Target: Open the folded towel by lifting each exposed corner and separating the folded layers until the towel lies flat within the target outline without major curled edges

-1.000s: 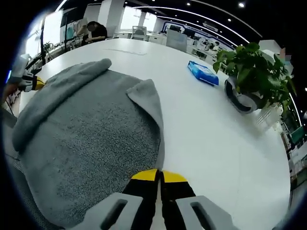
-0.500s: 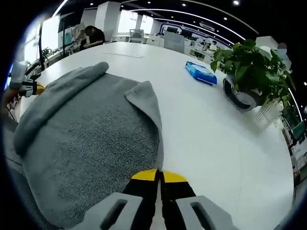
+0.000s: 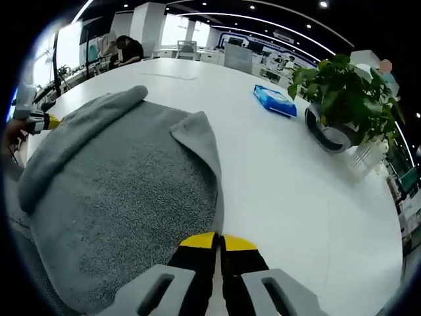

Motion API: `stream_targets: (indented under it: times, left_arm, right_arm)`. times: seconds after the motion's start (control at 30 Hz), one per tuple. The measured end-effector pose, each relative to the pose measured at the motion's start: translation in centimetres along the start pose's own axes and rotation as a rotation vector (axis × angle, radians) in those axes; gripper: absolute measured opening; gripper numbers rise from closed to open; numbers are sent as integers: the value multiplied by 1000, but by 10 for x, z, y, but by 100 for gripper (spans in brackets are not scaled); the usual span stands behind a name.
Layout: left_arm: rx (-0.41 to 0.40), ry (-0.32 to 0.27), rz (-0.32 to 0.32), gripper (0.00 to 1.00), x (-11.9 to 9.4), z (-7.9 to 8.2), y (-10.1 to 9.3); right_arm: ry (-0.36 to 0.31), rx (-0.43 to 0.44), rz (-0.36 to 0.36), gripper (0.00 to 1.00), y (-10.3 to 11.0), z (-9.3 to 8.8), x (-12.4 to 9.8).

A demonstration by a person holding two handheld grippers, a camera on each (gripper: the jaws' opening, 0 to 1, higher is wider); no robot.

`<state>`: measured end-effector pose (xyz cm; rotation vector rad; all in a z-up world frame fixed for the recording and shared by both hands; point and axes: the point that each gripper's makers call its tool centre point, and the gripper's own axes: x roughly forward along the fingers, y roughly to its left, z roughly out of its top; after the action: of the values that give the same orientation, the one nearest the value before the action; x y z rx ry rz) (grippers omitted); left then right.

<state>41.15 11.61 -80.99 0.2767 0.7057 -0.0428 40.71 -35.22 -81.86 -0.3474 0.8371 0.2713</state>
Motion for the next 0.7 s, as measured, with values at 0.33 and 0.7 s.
stream_targets:
  times: [0.33,0.7]
  left_arm:
    - [66,28,50,3,-1,-4,10]
    - [81,83,4,2,0,-7,17]
  right_arm:
    - [4,12,-13,0,-4,-2,-1]
    - [9,19,-21,0,-7,-4,-1]
